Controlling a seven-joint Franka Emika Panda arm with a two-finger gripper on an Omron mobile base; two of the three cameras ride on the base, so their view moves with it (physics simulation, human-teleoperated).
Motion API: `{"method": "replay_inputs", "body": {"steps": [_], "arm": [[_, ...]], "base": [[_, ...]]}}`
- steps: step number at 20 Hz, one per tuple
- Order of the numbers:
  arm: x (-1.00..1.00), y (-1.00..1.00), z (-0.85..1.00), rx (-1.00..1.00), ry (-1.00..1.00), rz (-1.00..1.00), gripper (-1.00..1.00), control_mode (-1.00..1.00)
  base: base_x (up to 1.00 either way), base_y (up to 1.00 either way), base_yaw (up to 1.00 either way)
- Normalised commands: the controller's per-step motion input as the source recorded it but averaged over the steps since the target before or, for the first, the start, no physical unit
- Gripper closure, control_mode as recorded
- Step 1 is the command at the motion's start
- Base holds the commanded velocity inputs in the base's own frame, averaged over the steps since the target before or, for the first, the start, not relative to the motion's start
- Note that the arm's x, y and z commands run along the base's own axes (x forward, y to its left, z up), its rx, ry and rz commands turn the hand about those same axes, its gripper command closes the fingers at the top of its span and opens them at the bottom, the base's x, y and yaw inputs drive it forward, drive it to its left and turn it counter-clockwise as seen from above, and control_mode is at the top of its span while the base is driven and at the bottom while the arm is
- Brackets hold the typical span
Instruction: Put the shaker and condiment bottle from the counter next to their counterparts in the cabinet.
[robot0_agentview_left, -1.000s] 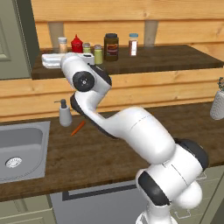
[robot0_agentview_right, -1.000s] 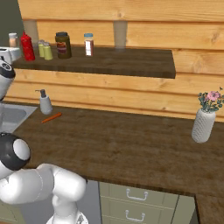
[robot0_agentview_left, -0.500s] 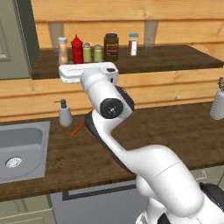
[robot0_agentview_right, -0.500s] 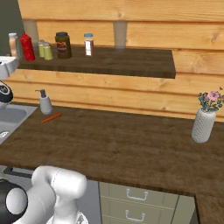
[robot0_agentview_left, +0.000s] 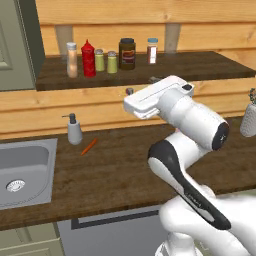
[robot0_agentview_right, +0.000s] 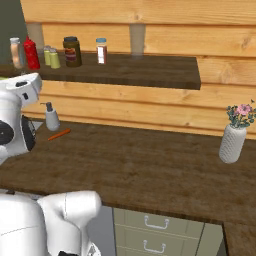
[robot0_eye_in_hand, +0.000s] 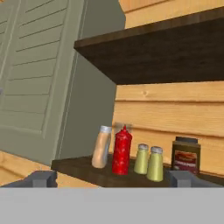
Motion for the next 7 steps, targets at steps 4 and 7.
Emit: {"method": "replay_inputs", "body": {"steps": [4,7], "arm": [[-1.0,-1.0,0.13,-0.14,0.0,0.12,-1.0,-1.0],[-1.0,-1.0,0.18,-0.09,0.0,0.04,-1.0,-1.0]], "base": [[0.0,0.0,0.0],[0.0,0.0,0.0]]}}
